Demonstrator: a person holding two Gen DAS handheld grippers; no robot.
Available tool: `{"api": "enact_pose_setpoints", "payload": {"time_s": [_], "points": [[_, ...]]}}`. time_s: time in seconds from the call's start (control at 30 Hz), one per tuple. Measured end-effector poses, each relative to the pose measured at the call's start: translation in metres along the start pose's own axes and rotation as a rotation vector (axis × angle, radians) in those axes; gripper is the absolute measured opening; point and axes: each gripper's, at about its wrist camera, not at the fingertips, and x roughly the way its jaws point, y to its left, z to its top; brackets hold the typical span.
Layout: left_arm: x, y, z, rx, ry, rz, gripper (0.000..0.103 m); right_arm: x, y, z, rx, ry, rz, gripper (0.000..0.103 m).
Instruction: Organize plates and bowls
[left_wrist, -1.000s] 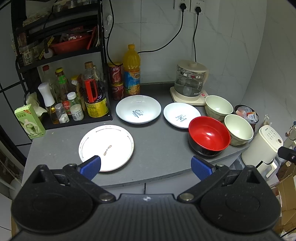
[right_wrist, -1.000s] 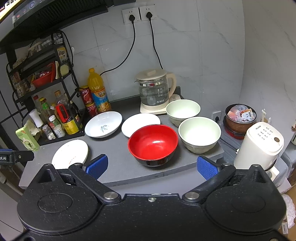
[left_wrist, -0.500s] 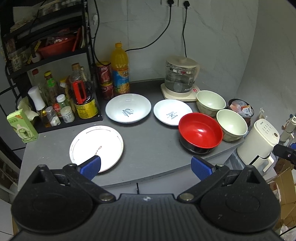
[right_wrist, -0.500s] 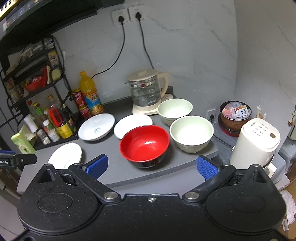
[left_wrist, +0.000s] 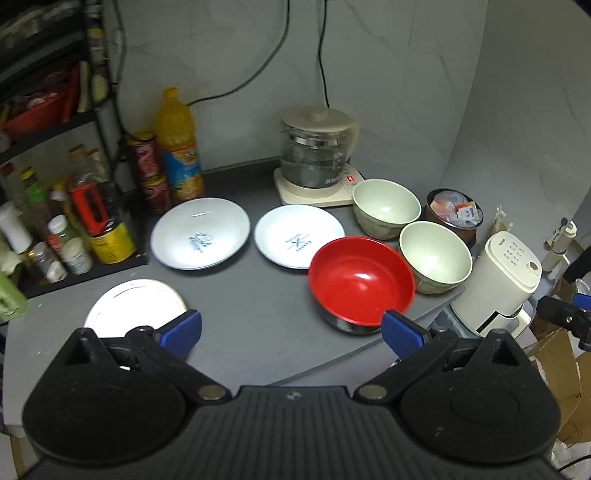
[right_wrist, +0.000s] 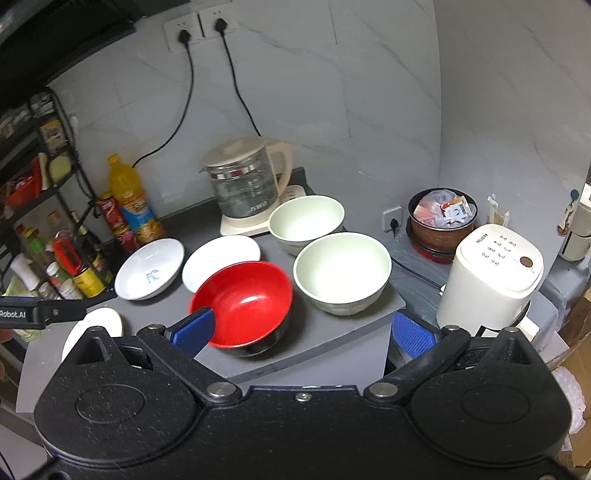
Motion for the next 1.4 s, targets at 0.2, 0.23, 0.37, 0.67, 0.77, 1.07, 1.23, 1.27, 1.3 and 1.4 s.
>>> {"api": "enact_pose_setpoints", "payload": {"time_s": [0.2, 0.23, 0.37, 0.67, 0.77, 1.07, 1.23, 1.27, 1.3, 1.4], "points": [[0.039, -0.018, 0.031, 0.022, 0.026, -0.027, 0.103, 0.032, -0.013, 0.018, 0.017, 0.032, -0.039, 0.103], [0.046, -0.020, 0.036, 0.027, 0.034, -0.032, 0.103, 0.036, -0.015, 0.021, 0.020, 0.033, -0.039, 0.103], [0.074, -0.032, 0.056, 0.062, 0.056, -0.057, 0.103, 0.057, -0.022, 0.034, 0.030, 0.048, -0.050, 0.103], [0.134, -0.045, 0.094, 0.105, 0.102, -0.077, 0.103, 0.106, -0.034, 0.060, 0.068, 0.077, -0.060, 0.103], [0.151, -0.048, 0.104, 0.116, 0.115, -0.090, 0.103, 0.120, -0.036, 0.067, 0.082, 0.081, -0.074, 0.103], [0.207, -0.060, 0.129, 0.160, 0.166, -0.134, 0.101, 0.163, -0.045, 0.078, 0.099, 0.123, -0.113, 0.103], [0.233, -0.070, 0.137, 0.183, 0.190, -0.171, 0.100, 0.184, -0.052, 0.081, 0.109, 0.147, -0.152, 0.102], [0.237, -0.072, 0.139, 0.189, 0.191, -0.180, 0.100, 0.187, -0.054, 0.082, 0.112, 0.150, -0.161, 0.102], [0.243, -0.075, 0.141, 0.197, 0.194, -0.187, 0.100, 0.191, -0.056, 0.082, 0.118, 0.154, -0.167, 0.101], [0.257, -0.082, 0.145, 0.212, 0.212, -0.211, 0.096, 0.202, -0.062, 0.082, 0.138, 0.165, -0.180, 0.098]]}}
